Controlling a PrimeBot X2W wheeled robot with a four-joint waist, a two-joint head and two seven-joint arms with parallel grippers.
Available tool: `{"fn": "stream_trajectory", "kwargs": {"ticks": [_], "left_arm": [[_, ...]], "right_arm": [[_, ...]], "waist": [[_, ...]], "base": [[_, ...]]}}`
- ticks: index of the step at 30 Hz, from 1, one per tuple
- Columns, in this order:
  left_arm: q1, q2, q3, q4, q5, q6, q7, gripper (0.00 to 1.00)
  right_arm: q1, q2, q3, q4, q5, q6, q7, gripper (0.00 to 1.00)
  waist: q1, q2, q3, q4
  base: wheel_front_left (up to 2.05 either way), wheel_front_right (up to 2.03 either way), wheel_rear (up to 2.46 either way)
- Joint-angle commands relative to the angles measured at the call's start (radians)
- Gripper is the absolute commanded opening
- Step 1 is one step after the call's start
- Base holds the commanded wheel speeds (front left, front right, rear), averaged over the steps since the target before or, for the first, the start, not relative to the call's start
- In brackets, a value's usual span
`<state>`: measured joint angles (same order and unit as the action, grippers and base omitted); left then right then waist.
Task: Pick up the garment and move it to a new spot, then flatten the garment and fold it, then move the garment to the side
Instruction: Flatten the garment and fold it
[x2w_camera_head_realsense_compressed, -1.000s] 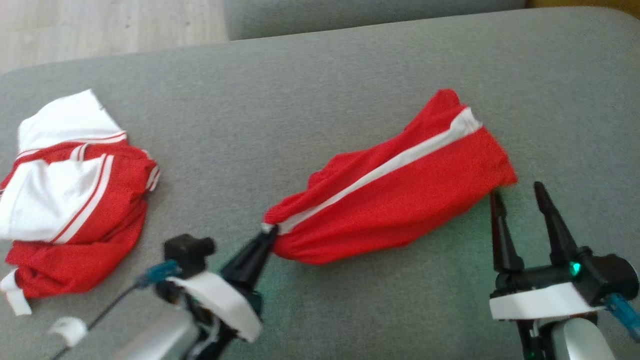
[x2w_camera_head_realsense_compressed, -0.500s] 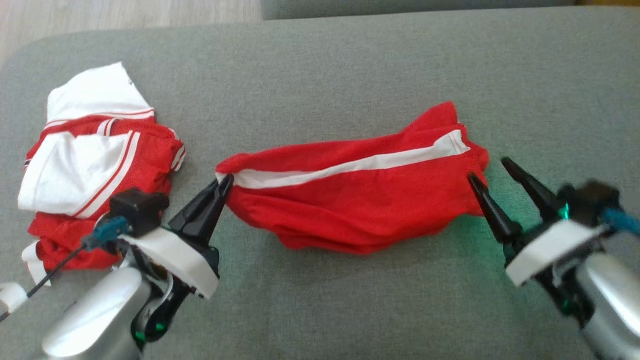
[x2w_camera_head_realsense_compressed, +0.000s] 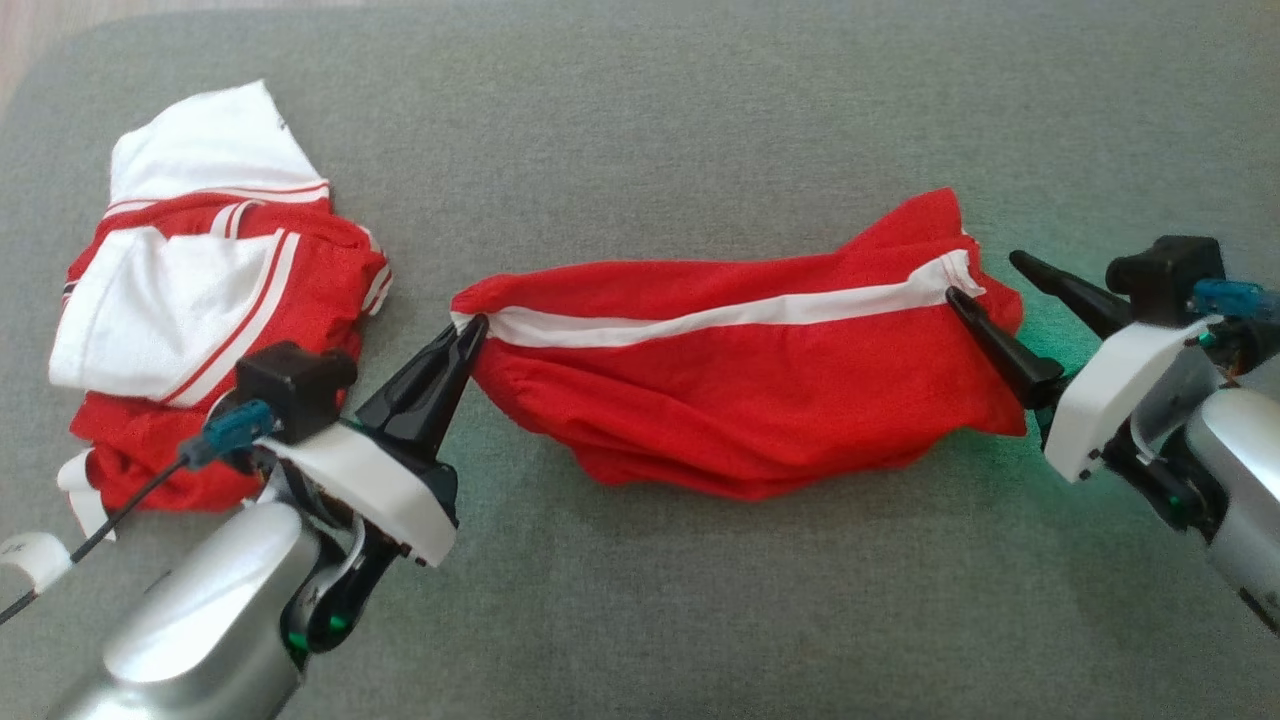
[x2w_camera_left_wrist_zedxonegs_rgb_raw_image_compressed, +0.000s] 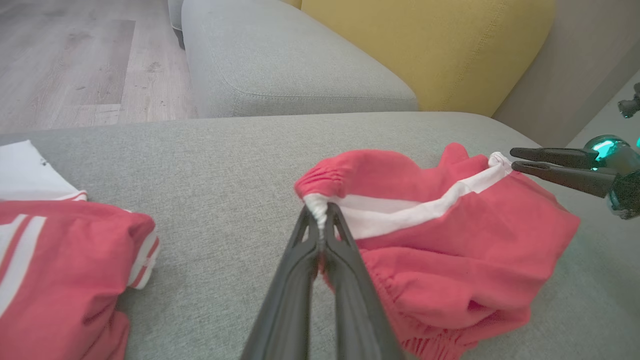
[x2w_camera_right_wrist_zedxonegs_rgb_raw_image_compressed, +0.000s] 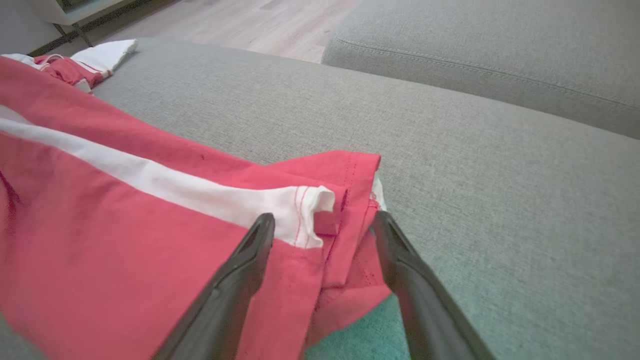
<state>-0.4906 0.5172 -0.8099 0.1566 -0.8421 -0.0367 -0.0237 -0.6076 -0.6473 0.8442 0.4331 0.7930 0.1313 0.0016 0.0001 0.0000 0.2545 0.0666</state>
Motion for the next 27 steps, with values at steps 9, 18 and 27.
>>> {"fn": "stream_trajectory", "kwargs": {"ticks": [9,18,27], "left_arm": [[-0.080,0.005,0.034,-0.004,0.014,-0.011,-0.009,0.00],[-0.097,0.009,0.040,0.009,0.024,-0.008,-0.030,0.00],[-0.349,-0.010,0.072,0.025,0.137,-0.020,-0.071,0.00]], "right_arm": [[-0.102,-0.007,0.113,0.097,0.047,-0.001,-0.062,0.81],[-0.183,-0.021,0.197,0.130,0.055,-0.001,-0.182,0.00],[-0.385,-0.113,0.041,0.151,0.052,-0.001,-0.260,0.00]], "waist": [[-0.0001,0.0000,0.031,0.020],[-0.0001,0.0000,0.028,0.001],[-0.0001,0.0000,0.085,-0.065]], "base": [[0.00,0.00,0.00],[0.00,0.00,0.00],[0.00,0.00,0.00]]}}
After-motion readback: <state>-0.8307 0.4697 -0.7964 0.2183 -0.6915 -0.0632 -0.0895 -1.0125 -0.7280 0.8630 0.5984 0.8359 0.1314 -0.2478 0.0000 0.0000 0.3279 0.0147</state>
